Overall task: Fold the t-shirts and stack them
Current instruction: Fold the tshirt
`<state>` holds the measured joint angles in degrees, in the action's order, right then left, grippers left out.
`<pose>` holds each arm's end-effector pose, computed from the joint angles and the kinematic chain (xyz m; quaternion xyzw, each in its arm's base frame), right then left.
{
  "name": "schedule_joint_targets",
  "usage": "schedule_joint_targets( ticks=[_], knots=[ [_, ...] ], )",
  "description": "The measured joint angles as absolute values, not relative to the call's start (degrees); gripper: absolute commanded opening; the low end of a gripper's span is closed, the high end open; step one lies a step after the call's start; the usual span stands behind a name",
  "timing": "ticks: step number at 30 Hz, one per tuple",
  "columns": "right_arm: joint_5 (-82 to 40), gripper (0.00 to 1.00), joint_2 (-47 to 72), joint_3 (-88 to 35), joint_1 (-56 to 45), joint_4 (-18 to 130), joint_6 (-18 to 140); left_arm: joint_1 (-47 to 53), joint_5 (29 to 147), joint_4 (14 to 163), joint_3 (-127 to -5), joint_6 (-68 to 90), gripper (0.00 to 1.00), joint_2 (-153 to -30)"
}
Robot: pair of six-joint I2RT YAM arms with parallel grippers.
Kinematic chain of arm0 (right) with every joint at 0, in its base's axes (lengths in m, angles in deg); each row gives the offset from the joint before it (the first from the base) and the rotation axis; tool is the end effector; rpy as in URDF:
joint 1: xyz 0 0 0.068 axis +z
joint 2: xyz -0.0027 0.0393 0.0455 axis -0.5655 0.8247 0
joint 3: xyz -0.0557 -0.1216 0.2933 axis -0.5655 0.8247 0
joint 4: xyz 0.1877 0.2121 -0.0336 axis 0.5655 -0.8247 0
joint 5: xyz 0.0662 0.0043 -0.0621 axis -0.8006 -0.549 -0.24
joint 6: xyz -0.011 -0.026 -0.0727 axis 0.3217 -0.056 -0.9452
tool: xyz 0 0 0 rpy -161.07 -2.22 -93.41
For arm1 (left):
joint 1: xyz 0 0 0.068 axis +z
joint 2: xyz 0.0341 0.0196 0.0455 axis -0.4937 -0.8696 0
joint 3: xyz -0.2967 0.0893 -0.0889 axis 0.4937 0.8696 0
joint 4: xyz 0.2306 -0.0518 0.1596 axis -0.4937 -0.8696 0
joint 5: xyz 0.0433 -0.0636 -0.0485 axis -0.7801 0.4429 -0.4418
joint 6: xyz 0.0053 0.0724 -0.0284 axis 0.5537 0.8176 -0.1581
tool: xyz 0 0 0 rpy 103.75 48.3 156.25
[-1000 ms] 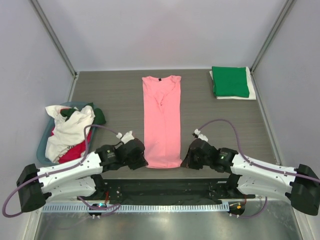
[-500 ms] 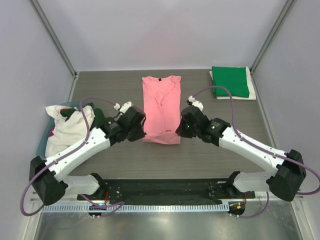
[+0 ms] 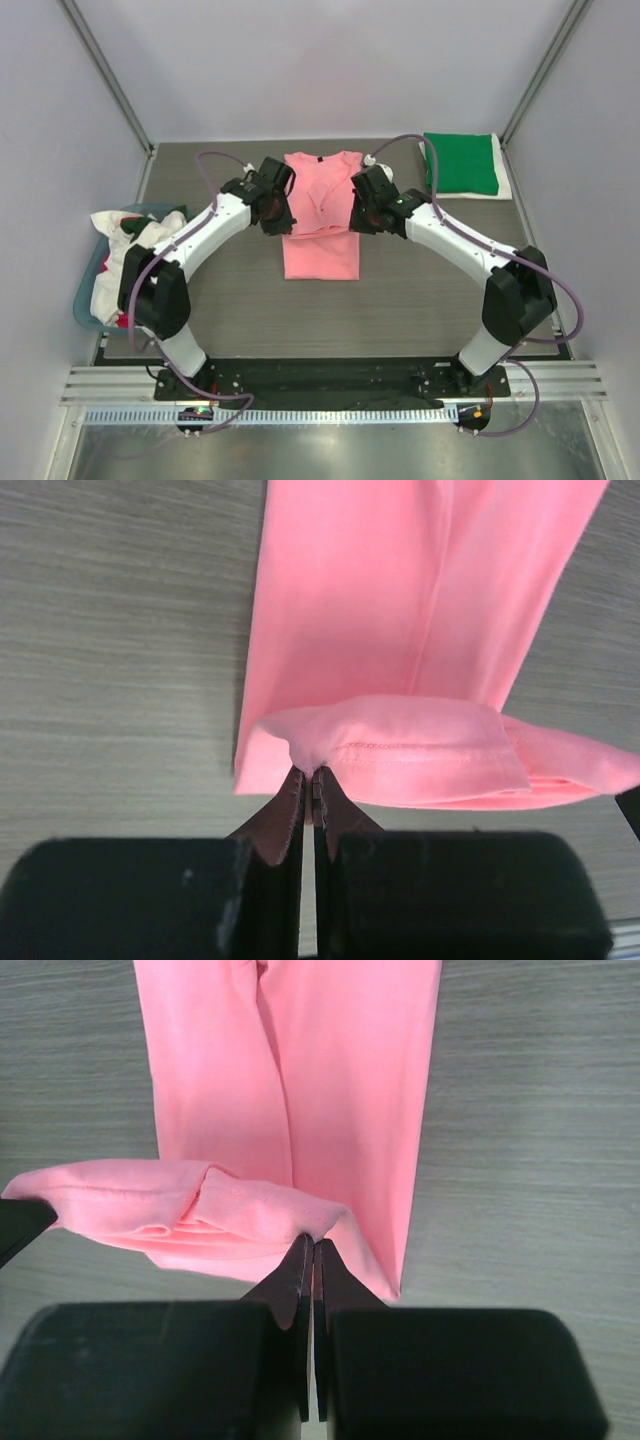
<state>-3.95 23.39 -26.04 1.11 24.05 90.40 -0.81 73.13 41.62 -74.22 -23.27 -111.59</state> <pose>0.3300 0.2227 0.3012 0.0338 0.9347 0.1416 0.3243 0.3456 -0.1938 0.2959 -0.1445 0.9524 -0.1174 0.2413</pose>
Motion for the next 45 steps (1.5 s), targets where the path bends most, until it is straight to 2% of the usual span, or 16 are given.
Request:
schedule_joint_targets(
  ticks=[13,16,17,18,19,20,23,27,29,32,35,38,41,45],
  knots=[
    [-6.09,0.01,32.26,-28.8,-2.6,24.14,88.61,4.72,80.93,43.5,-81.68,-19.78,0.03,-125.31],
    [-7.03,0.01,35.13,-30.24,-3.48,24.25,88.37,5.6,82.64,43.7,-82.92,-19.14,0.06,-128.29],
    [-7.25,0.01,36.05,-30.76,-3.74,24.42,88.26,5.99,83.18,43.76,-83.32,-18.99,0.13,-129.34],
    [-7.67,0.06,37.34,-31.73,-4.18,24.36,88.17,6.36,83.75,43.72,-83.88,-18.81,0.19,-130.34],
    [-8.06,0.15,38.47,-32.88,-4.53,24.21,88.04,6.73,84.3,43.59,-84.65,-18.68,0.26,-131.3],
    [-8.56,0.42,40.05,-34.55,-5.03,24.14,87.96,7.35,85.17,43.35,-85.92,-18.35,0.42,-132.75],
    [-9.9,0.69,45.18,-41.61,-6.87,22.65,87.43,9.44,87.6,40.11,-94.4,-17.48,0.52,-138.36],
    [-10.49,0.71,51.41,-55.22,-8.96,17.71,86.56,12.02,88.52,36.07,-107.07,-16.41,0.54,-143.78],
    [-10.77,0.71,51.41,-58.48,-9.75,16.91,86.12,12.9,88.45,35.7,-107.2,-16.15,0.54,-142.43],
    [-11.97,0.71,47.78,-57.36,-10.08,16.67,85.9,13.2,88.54,37.05,-99.64,-16.23,0.54,-136.09],
    [-15.12,0.69,40.42,-47.57,-9.71,18.13,86.16,12.59,89.43,38.93,-85.98,-16.69,0.53,-126.1],
    [-19.21,0.68,31.61,-32.01,-9.42,22.85,87.74,11.96,91.23,42.38,-73.46,-17.81,0.54,-117.56],
    [-23.27,0.66,27.08,-20.05,-9.18,25.1,89.92,11.48,92.86,45.33,-66.44,-18.84,0.54,-113.93],
    [-26.94,0.63,26.45,-10.57,-9.16,29.87,91.85,10.84,94.61,50.17,-58.0,-20.39,0.54,-111.54]
  ],
)
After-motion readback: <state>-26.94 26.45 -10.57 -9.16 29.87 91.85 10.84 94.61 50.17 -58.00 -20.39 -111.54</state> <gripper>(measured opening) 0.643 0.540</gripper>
